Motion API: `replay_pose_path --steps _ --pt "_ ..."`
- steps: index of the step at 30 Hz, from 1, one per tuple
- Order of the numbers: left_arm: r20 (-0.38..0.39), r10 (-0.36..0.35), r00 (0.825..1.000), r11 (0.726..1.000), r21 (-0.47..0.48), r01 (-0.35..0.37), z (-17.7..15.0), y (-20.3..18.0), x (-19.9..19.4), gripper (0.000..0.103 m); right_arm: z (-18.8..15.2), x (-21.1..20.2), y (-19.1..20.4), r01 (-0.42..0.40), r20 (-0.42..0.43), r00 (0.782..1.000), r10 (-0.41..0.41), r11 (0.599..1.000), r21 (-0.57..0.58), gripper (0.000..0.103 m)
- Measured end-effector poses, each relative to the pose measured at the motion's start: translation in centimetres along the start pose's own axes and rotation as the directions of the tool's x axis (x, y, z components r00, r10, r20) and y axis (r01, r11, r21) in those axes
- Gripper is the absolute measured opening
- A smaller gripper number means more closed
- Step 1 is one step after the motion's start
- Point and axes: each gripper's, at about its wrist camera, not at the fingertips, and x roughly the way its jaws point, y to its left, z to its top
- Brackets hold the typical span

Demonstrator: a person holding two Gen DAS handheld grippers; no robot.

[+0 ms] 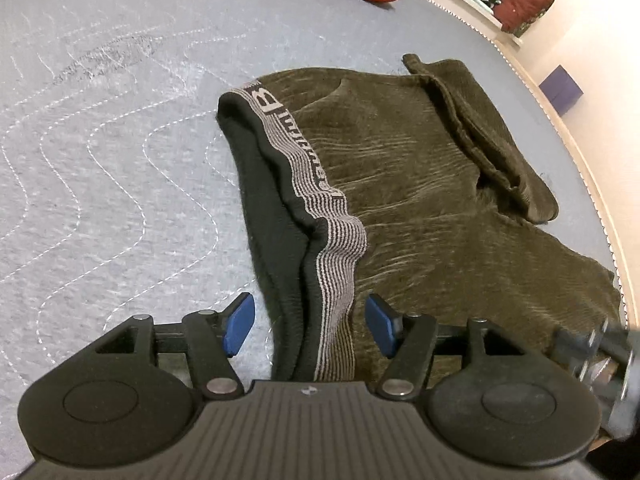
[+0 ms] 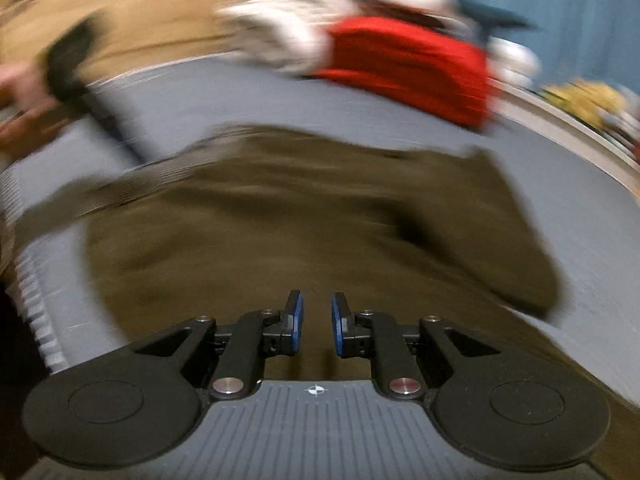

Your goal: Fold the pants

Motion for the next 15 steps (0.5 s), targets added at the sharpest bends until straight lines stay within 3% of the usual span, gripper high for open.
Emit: replay_pose_path --steps 3,8,12,15 --pt "-0.007 -0.002 1.0 1.0 0.014 0.002 0.3 -0.3 0.8 0.069 1.4 1.3 5.3 -0.115 -0.022 0.993 0.114 0.987 -0.111 0.017" --pt "-0.022 0.0 1.0 1.0 0.012 0.0 0.8 -0.3 2.0 0.07 2.0 2.2 10.3 -0.223 -0.074 0.975 0.212 0.947 -0.233 0.018" --pt "-0.023 -0.004 1.0 1.0 0.004 0.004 1.4 -0.2 2.8 0.072 1.0 2.4 11.5 -0.247 -0.107 0.969 0.224 0.918 -0.311 0.042" --pt "-0.019 -0.01 1.0 1.0 -0.011 0.01 1.9 0.0 3.5 0.073 1.0 2.6 11.6 -0.248 -0.108 0.968 0.225 0.916 -0.316 0.044"
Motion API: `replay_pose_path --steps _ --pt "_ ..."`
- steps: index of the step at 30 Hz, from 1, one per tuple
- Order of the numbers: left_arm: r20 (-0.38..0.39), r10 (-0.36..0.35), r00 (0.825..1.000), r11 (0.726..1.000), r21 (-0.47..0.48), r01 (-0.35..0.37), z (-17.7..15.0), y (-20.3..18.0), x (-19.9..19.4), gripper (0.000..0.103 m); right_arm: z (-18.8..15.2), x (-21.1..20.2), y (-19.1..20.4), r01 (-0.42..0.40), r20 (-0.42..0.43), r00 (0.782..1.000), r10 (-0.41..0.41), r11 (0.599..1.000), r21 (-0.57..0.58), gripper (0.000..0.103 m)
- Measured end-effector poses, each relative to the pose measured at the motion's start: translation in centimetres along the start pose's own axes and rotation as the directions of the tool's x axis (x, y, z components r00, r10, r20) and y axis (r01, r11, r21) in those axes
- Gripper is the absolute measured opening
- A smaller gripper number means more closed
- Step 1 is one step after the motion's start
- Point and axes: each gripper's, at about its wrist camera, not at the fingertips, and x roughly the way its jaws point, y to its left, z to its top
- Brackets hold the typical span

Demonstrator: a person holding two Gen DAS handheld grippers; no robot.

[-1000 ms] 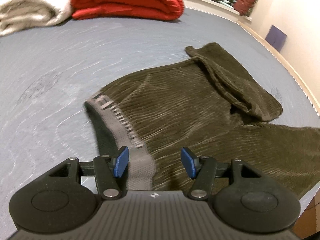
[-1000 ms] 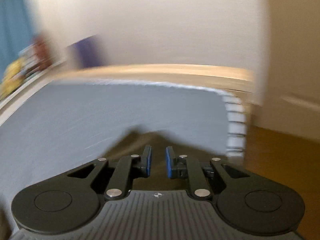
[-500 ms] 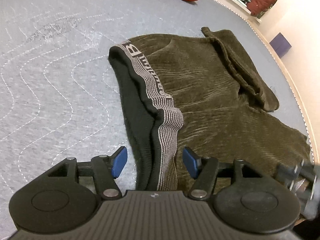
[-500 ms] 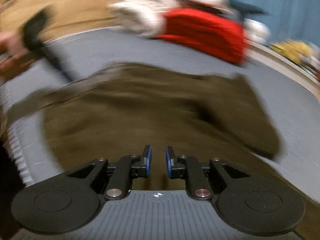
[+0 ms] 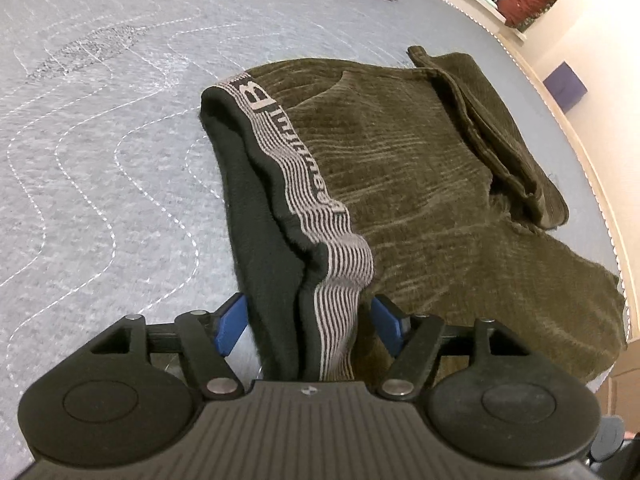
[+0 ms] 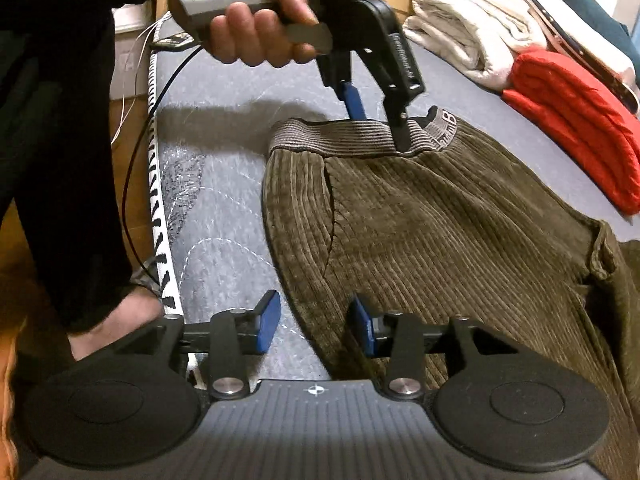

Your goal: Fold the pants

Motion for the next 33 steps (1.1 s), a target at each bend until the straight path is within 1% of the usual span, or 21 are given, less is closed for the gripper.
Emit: replay_pose_path --steps 2,4,7,9,11,12,14,15,16,17,18,19,20,21,22,24,27,30,33 --pt "0.004 -0.007 1.0 1.0 -0.016 0.007 0.4 0.1 0.6 0.075 0.2 0.3 -0.3 -0.009 -0.002 1.0 0.009 1.0 0.009 0.044" --pt "0.014 -0.018 1.0 0.999 -0.041 0.019 0.9 0.3 1.3 0.081 0.4 0.6 -0.2 -0.015 0.002 1.0 0.015 1.0 0.003 0.045" --pt "0.059 -0.034 0.998 0.994 -0.103 0.04 1.5 0.8 1.8 0.084 0.7 1.2 0.0 -0.015 0.006 1.0 0.015 1.0 -0.013 0.042" --pt "0.093 -0.046 0.995 0.984 -0.166 0.061 1.9 1.3 2.0 0.084 1.1 1.7 -0.1 -0.015 0.005 1.0 0.016 1.0 -0.025 0.039" --pt "0.133 -0.043 0.99 0.977 -0.201 0.069 2.3 1.6 2.2 0.084 1.3 1.9 -0.1 -0.018 0.004 1.0 0.018 0.999 -0.034 0.035" --pt "0.153 -0.039 0.987 0.974 -0.215 0.072 2.6 1.8 2.3 0.083 1.4 2.0 -0.3 -0.022 0.002 1.0 0.022 0.999 -0.036 0.033" --pt "0.185 -0.023 0.982 0.975 -0.214 0.063 3.1 2.0 2.6 0.08 1.5 2.1 -0.5 -0.023 0.003 1.0 0.023 0.999 -0.042 0.027" --pt "0.199 -0.013 0.98 0.977 -0.206 0.055 3.4 1.9 2.7 0.077 1.6 2.0 -0.6 -0.022 0.004 1.0 0.022 0.999 -0.041 0.025" --pt "0.207 -0.001 0.978 0.98 -0.196 0.042 3.6 1.9 2.9 0.067 1.6 2.0 -0.7 -0.025 0.005 1.0 0.026 0.999 -0.038 0.025" --pt "0.211 0.026 0.977 0.983 -0.182 0.014 3.9 1.8 3.0 0.059 1.5 1.9 -0.7 -0.026 0.006 1.0 0.026 0.999 -0.04 0.024" --pt "0.213 0.048 0.976 0.985 -0.17 -0.011 4.1 1.7 3.1 0.043 1.4 1.9 -0.6 -0.025 0.008 1.0 0.025 0.999 -0.047 0.024" --pt "0.216 0.048 0.975 0.986 -0.168 -0.011 4.3 1.9 3.1 0.03 1.4 1.9 -0.6 -0.023 0.008 1.0 0.024 0.998 -0.051 0.023" --pt "0.217 0.04 0.975 0.984 -0.175 -0.002 4.4 2.3 3.1 0.027 1.4 1.9 -0.5 -0.023 0.007 1.0 0.023 0.998 -0.053 0.023" --pt "0.219 0.033 0.975 0.983 -0.184 0.008 4.5 2.5 3.0 0.021 1.5 1.9 -0.5 -0.024 0.006 1.0 0.024 0.998 -0.056 0.021" --pt "0.223 0.032 0.974 0.983 -0.183 0.009 4.7 2.7 2.8 0.018 1.5 1.8 -0.5 -0.025 0.006 1.0 0.025 0.998 -0.061 0.02" --pt "0.246 0.048 0.968 0.988 -0.152 -0.011 4.7 2.2 2.2 0.015 1.7 1.9 -0.6 -0.029 0.004 1.0 0.029 0.997 -0.066 0.017" --pt "0.287 0.055 0.956 0.991 -0.13 -0.018 4.9 1.9 0.9 0.013 2.3 1.9 -0.8 -0.044 0.013 0.999 0.045 0.997 -0.059 0.009" --pt "0.3 0.028 0.954 0.988 -0.152 0.018 5.0 2.8 -0.2 0.012 3.0 2.0 -0.4 -0.065 0.028 0.997 0.067 0.996 -0.068 0.007" --pt "0.322 0.028 0.946 0.99 -0.14 0.019 4.6 3.4 -1.5 0.012 3.5 2.7 0.1 -0.089 0.01 0.996 0.09 0.992 -0.085 0.007"
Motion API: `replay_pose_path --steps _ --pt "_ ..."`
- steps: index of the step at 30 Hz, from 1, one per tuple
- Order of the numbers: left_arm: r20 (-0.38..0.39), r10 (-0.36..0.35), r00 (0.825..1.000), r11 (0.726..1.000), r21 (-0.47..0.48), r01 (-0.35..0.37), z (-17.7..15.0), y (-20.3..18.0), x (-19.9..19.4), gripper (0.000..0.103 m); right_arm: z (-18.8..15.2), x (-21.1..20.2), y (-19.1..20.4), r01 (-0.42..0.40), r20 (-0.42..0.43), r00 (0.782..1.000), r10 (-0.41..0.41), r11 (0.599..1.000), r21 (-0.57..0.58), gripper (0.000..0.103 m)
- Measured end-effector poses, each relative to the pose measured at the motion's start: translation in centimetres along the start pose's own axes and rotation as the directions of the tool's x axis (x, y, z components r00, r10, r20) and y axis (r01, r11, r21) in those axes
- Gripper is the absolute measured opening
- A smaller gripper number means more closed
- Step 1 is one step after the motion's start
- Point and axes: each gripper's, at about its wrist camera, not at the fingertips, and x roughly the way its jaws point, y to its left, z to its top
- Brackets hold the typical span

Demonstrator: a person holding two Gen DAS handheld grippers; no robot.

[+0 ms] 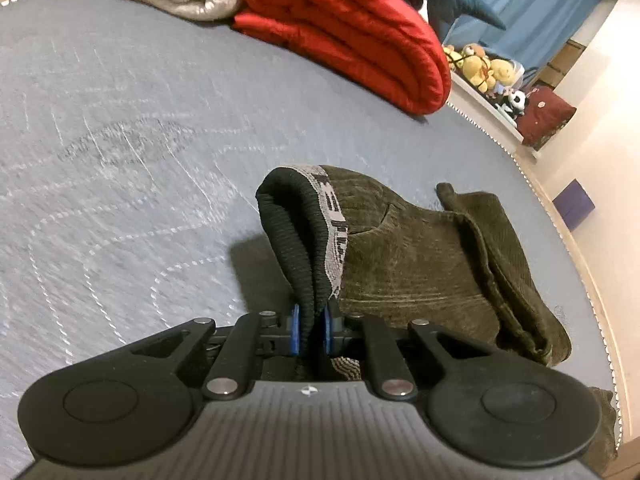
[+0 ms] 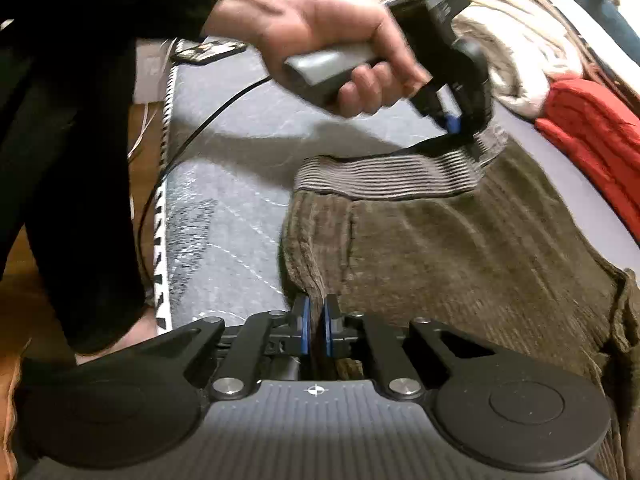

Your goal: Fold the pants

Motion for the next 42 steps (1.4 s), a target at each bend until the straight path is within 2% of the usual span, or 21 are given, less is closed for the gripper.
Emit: replay_pose_path --steps 5,9,10,11,13,14,17,19,22,24,26,27,29,30,33,35,37,38,39,40,42 --pt "0.03 0.036 0.999 0.999 -0.011 -0.035 0.2 2.2 -2.0 0.011 1.9 0.3 -0.6 -0.081 0.048 0.996 0.078 0.994 0.079 0.007" --pt "0.001 0.052 0.999 0.999 -0.015 -0.052 0.5 3.8 -1.8 0.015 3.5 1.1 -0.3 -0.113 0.072 0.992 0.108 0.991 0.077 0.007" --pt "-0.011 0.079 0.997 0.997 0.013 -0.079 0.3 3.5 -1.5 0.023 3.7 1.5 -0.1 -0.105 0.059 0.993 0.101 0.992 0.073 0.007" --pt "-0.013 0.133 0.991 0.99 0.045 -0.132 0.1 3.0 -1.5 0.026 3.7 2.1 -0.1 -0.099 0.024 0.995 0.097 0.992 0.076 0.007" --pt "0.024 0.26 0.965 0.957 0.125 -0.261 -0.1 1.7 -2.0 0.043 3.5 2.7 -0.1 -0.087 -0.009 0.996 0.088 0.994 0.072 0.01" --pt "0.051 0.281 0.958 0.947 0.145 -0.286 -0.1 1.1 -2.6 0.045 3.4 2.5 -0.1 -0.08 -0.004 0.997 0.081 0.994 0.073 0.01" --pt "0.108 0.23 0.967 0.952 0.183 -0.247 0.0 -0.8 -4.5 0.045 3.2 0.8 -1.0 -0.091 0.033 0.996 0.087 0.988 0.124 0.022" --pt "0.116 0.172 0.978 0.945 0.262 -0.197 -0.6 -3.0 -5.2 0.045 2.6 -0.7 -2.2 -0.068 0.072 0.996 0.055 0.98 0.189 0.054" --pt "0.05 0.073 0.996 0.912 0.402 -0.087 -2.7 -6.1 -5.1 0.044 1.2 -2.0 -4.0 -0.017 0.073 0.997 -0.004 0.959 0.284 0.056" --pt "-0.025 0.049 0.998 0.868 0.495 -0.03 -4.7 -7.6 -4.3 0.044 -0.3 -2.4 -4.9 0.019 0.035 0.999 -0.033 0.943 0.331 0.056" --pt "-0.13 0.12 0.984 0.821 0.571 -0.024 -6.7 -8.0 -2.4 0.044 -1.9 -2.5 -5.5 0.056 -0.032 0.998 -0.048 0.935 0.351 0.056" --pt "-0.185 0.177 0.967 0.802 0.596 -0.032 -7.8 -7.5 -1.2 0.04 -2.8 -2.6 -5.7 0.086 -0.072 0.995 -0.065 0.933 0.349 0.056" --pt "-0.173 0.174 0.97 0.773 0.634 -0.025 -8.7 -7.3 -1.3 0.04 -4.4 -3.5 -6.0 0.137 -0.1 0.989 -0.108 0.93 0.343 0.056" --pt "-0.175 0.183 0.967 0.773 0.633 -0.032 -8.6 -7.5 -1.7 0.039 -5.0 -4.2 -6.4 0.151 -0.099 0.987 -0.124 0.923 0.355 0.056" --pt "-0.159 0.185 0.97 0.778 0.627 -0.046 -8.2 -8.5 -3.0 0.04 -7.1 -6.9 -8.1 0.217 -0.099 0.976 -0.194 0.883 0.416 0.057" --pt "-0.169 0.128 0.977 0.768 0.64 0.01 -8.4 -9.9 -3.6 0.04 -8.8 -8.9 -9.8 0.273 -0.105 0.962 -0.254 0.846 0.458 0.058" --pt "-0.206 0.09 0.975 0.776 0.628 0.061 -8.7 -10.6 -2.9 0.043 -10.3 -10.4 -11.3 0.339 -0.134 0.939 -0.316 0.798 0.499 0.06" --pt "-0.239 0.115 0.964 0.779 0.623 0.061 -9.4 -11.0 -2.2 0.043 -11.1 -11.2 -12.2 0.373 -0.155 0.926 -0.345 0.766 0.524 0.06" --pt "-0.258 0.164 0.952 0.778 0.627 0.036 -9.7 -10.9 -1.0 0.048 -11.8 -11.6 -12.9 0.403 -0.175 0.912 -0.371 0.736 0.544 0.06" --pt "-0.243 0.168 0.955 0.774 0.632 0.024 -10.0 -10.9 -0.6 0.051 -12.6 -12.4 -14.0 0.445 -0.205 0.892 -0.404 0.694 0.566 0.06" --pt "-0.229 0.197 0.953 0.771 0.637 -0.006 -9.8 -11.9 -1.0 0.051 -14.0 -13.4 -15.3 0.502 -0.248 0.857 -0.451 0.629 0.594 0.06"
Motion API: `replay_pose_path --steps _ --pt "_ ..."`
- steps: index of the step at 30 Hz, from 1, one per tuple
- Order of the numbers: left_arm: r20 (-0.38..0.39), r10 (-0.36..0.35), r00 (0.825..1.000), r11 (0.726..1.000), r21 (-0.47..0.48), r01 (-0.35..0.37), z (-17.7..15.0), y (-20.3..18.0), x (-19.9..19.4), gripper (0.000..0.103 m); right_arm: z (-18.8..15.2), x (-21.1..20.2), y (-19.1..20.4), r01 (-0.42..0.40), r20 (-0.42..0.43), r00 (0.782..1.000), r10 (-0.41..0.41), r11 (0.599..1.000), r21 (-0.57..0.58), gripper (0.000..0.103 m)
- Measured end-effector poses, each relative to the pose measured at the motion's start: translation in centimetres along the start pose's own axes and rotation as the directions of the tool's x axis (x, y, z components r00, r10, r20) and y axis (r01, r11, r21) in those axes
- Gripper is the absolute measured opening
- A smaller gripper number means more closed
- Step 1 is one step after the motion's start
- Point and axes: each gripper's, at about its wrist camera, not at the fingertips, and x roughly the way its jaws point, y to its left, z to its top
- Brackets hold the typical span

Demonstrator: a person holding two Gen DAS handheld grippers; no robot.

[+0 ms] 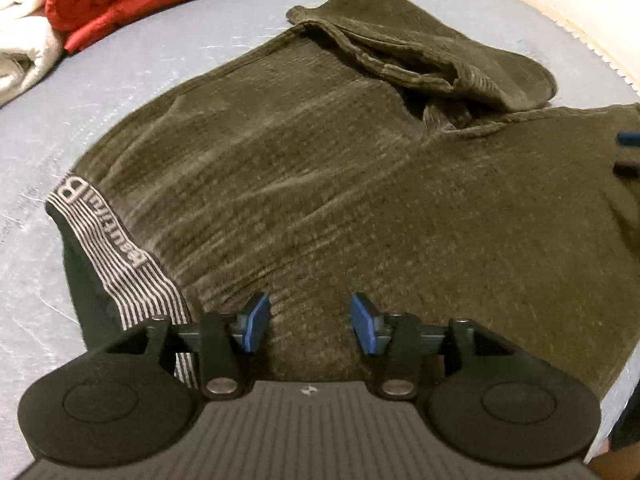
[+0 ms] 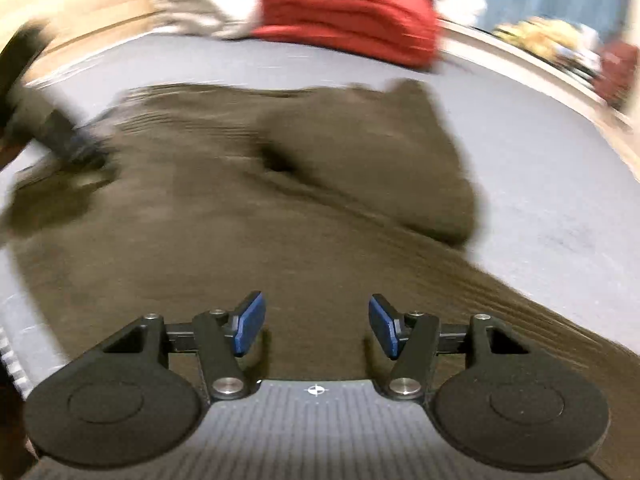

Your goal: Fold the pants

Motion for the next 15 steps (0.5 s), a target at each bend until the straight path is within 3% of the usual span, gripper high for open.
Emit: replay_pose_path --steps 5,7,9,13,15 --pt "0.149 -0.036 0.988 0.993 -0.105 0.052 2.7 -1.3 -5.1 0.051 2.0 0.5 -2.8 0.116 0.053 0.992 -0.118 0.992 0.04 0.06" --pt "0.193 -0.052 0.98 0.978 -0.189 0.089 4.1 -1.8 -6.7 0.049 3.5 0.5 -3.5 0.121 0.095 0.988 -0.126 0.991 0.048 0.058" --pt "0.261 -0.021 0.965 0.948 -0.301 0.102 5.4 -2.0 -8.8 0.047 5.1 0.8 -4.4 0.119 0.129 0.983 -0.13 0.989 0.09 0.057" --pt "0.383 0.027 0.923 0.948 -0.303 0.098 6.7 -3.9 -10.3 0.047 7.6 2.9 -7.2 0.116 0.147 0.977 -0.155 0.963 0.243 0.057" --pt "0.356 0.068 0.932 0.959 -0.282 0.037 7.0 -4.9 -9.3 0.046 8.3 4.5 -8.5 0.086 0.131 0.983 -0.132 0.947 0.308 0.057"
